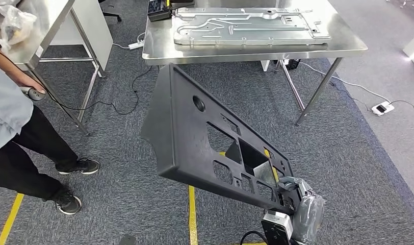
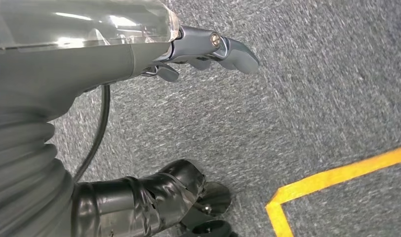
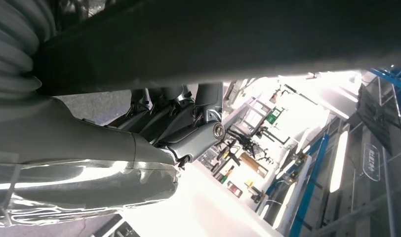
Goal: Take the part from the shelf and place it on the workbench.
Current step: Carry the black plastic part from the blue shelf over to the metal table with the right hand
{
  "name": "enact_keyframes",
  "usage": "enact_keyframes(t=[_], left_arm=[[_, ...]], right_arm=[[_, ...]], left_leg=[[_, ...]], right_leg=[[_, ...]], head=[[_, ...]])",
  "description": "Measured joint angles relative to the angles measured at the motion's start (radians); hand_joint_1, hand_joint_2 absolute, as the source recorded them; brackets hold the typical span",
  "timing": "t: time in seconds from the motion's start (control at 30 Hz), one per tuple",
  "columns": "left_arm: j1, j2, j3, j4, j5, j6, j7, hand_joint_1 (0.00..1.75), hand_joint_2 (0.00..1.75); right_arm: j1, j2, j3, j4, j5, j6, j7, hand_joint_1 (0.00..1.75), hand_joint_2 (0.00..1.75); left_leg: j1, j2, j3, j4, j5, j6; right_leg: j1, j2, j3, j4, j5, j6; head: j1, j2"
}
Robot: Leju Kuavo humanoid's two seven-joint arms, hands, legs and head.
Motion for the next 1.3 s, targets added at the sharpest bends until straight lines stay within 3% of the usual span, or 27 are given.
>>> enact_keyframes(t=[0.03,0.07,0.1,0.17,0.2,0.33,0.37,0.43,0.5,0.6,0.67,0.73,0.8,0.93,1.0,1.07,1.1,1.13,1.2,1.23,1.3], left_arm=[[0.001,0.0,0.0,0.0,0.0,0.0,0.0,0.0,1.75],[0.001,0.0,0.0,0.0,-0.001,-0.001,0.0,0.0,1.75],[0.002,-0.001,0.0,0.0,-0.002,-0.002,0.0,0.0,1.75],[0.001,-0.001,0.0,0.0,-0.002,-0.004,0.0,0.0,1.75],[0.001,-0.001,0.0,0.0,-0.003,-0.004,0.0,0.0,1.75],[-0.002,0.0,0.0,0.0,-0.003,-0.004,0.0,0.0,1.75],[-0.002,0.0,0.0,0.0,-0.003,-0.004,0.0,0.0,1.75],[-0.002,0.0,0.0,0.0,-0.003,-0.004,0.0,0.0,1.75],[-0.001,0.0,0.0,0.0,-0.003,-0.004,0.0,0.0,1.75],[0.0,0.0,0.0,0.0,-0.003,-0.004,0.0,0.0,1.75],[0.002,0.0,0.0,0.0,-0.003,-0.004,0.001,0.0,1.75],[0.005,0.002,0.0,0.0,-0.004,-0.003,0.001,0.0,1.75],[0.005,0.006,0.0,0.0,-0.006,-0.002,0.002,0.0,1.75],[0.006,0.006,0.0,0.0,-0.006,-0.001,0.002,0.0,1.75],[0.003,0.006,0.0,0.0,-0.008,-0.001,0.001,0.0,1.75],[0.003,0.006,0.0,0.0,-0.011,0.001,0.0,0.0,1.75],[0.004,0.006,0.0,0.0,-0.012,0.002,-0.001,0.0,1.75],[0.006,0.005,0.0,0.0,-0.012,0.003,-0.001,0.0,1.75],[0.007,0.005,0.0,0.0,-0.013,0.004,-0.001,0.0,1.75],[0.006,0.004,0.0,0.0,-0.013,0.004,-0.001,0.0,1.75],[0.004,0.004,0.0,0.0,-0.013,0.005,-0.002,0.0,1.75]], right_arm=[[0.0,0.0,0.0,0.001,-0.001,0.0,0.0,1.75,1.75],[0.0,0.0,0.0,0.001,-0.002,0.0,-0.001,1.75,1.75],[0.0,0.0,0.0,0.001,-0.002,0.0,-0.001,1.75,1.75],[-0.001,0.0,0.0,0.002,-0.002,0.0,-0.003,1.75,1.75],[-0.001,0.0,0.0,0.002,-0.003,0.0,-0.003,1.75,1.75],[0.0,0.001,0.0,0.003,-0.006,0.0,-0.004,1.75,1.75],[-0.001,0.002,0.0,0.003,-0.006,0.0,-0.004,1.75,1.75],[-0.001,0.002,0.0,0.003,-0.006,0.0,-0.004,1.75,1.75],[-0.001,0.003,0.0,0.004,-0.006,0.0,-0.004,1.75,1.75],[-0.002,0.003,0.0,0.004,-0.006,0.0,-0.004,1.75,1.75],[-0.001,0.003,0.0,0.004,-0.006,0.0,-0.004,1.75,1.75],[-0.002,0.003,0.0,0.006,-0.008,0.0,-0.006,1.75,1.75],[-0.002,0.004,0.0,0.008,-0.012,0.0,-0.008,1.75,1.75],[-0.003,0.006,0.0,0.009,-0.016,0.0,-0.01,1.75,1.75],[-0.006,0.006,0.0,0.009,-0.016,0.0,-0.013,1.75,1.75],[-0.006,0.006,0.0,0.009,-0.017,0.0,-0.015,1.75,1.75],[-0.005,0.006,0.0,0.009,-0.017,0.0,-0.016,1.75,1.75],[-0.004,0.006,0.0,0.009,-0.018,0.0,-0.017,1.75,1.75],[-0.004,0.006,0.0,0.009,-0.018,0.0,-0.019,1.75,1.75],[-0.005,0.006,0.0,0.01,-0.018,0.0,-0.02,1.75,1.75],[-0.004,0.005,0.0,0.011,-0.018,0.0,-0.022,1.75,1.75]], left_leg=[[0.0,0.0,0.003,0.001,-0.003,-0.002],[0.001,0.0,0.008,0.001,-0.008,-0.005],[0.002,-0.001,0.016,0.001,-0.014,-0.008],[-0.001,-0.001,0.028,0.004,-0.028,-0.019],[-0.003,-0.001,0.031,0.005,-0.033,-0.024],[-0.003,0.001,0.039,0.012,-0.053,-0.044],[-0.002,0.001,0.029,0.042,-0.07,-0.047],[-0.001,-0.001,-0.026,0.153,-0.118,-0.05],[-0.001,-0.001,-0.07,0.23,-0.149,-0.051],[-0.001,-0.001,-0.088,0.258,-0.157,-0.052],[-0.001,-0.001,-0.119,0.294,-0.153,-0.05],[-0.01,-0.003,-0.103,0.19,-0.057,-0.027],[-0.022,-0.004,-0.063,0.054,0.024,-0.004],[-0.016,-0.006,-0.021,0.007,0.016,0.01],[-0.012,-0.007,0.003,-0.005,0.009,0.016],[-0.012,-0.007,0.015,-0.005,-0.004,0.016],[-0.012,-0.007,0.024,-0.004,-0.012,0.014],[-0.011,-0.008,0.035,-0.003,-0.021,0.012],[-0.008,-0.008,0.061,-0.002,-0.042,0.004],[-0.008,-0.008,0.072,-0.001,-0.052,0.0],[-0.008,-0.007,0.08,-0.003,-0.066,-0.013]], right_leg=[[-0.003,-0.001,-0.01,0.01,0.011,0.003],[-0.005,-0.002,0.002,-0.023,0.043,0.004],[-0.008,-0.004,0.032,-0.087,0.085,0.004],[-0.006,-0.008,0.094,-0.212,0.135,0.0],[-0.003,-0.01,0.11,-0.244,0.139,-0.004],[-0.002,-0.006,0.125,-0.26,0.122,-0.032],[-0.004,-0.006,0.131,-0.263,0.119,-0.04],[-0.003,-0.007,0.143,-0.265,0.11,-0.052],[-0.001,-0.008,0.148,-0.265,0.106,-0.057],[0.0,-0.007,0.149,-0.265,0.104,-0.058],[0.003,-0.005,0.156,-0.265,0.097,-0.059],[0.009,0.002,0.183,-0.266,0.073,-0.055],[0.01,0.007,0.207,-0.268,0.054,-0.044],[0.01,0.002,0.211,-0.238,0.05,-0.023],[0.007,0.001,0.16,-0.144,0.009,-0.014],[0.002,0.0,0.077,-0.034,-0.029,-0.004],[0.0,0.0,0.048,-0.012,-0.023,-0.001],[-0.002,-0.001,0.037,-0.024,0.004,0.001],[-0.006,-0.003,0.062,-0.134,0.098,0.002],[-0.005,-0.006,0.074,-0.187,0.129,0.0],[0.003,-0.01,0.085,-0.239,0.15,-0.015]], head=[[0.0,0.0],[0.0,0.0],[0.0,0.0],[0.0,0.0],[0.0,0.0],[-0.001,0.0],[-0.001,0.0],[-0.001,0.0],[-0.001,0.0],[-0.001,0.0],[-0.001,0.0],[0.0,0.0],[0.0,0.0],[0.0,0.0],[0.001,0.0],[0.001,0.0],[0.001,0.0],[0.001,0.0],[0.001,0.0],[0.001,0.0],[0.002,0.0]])
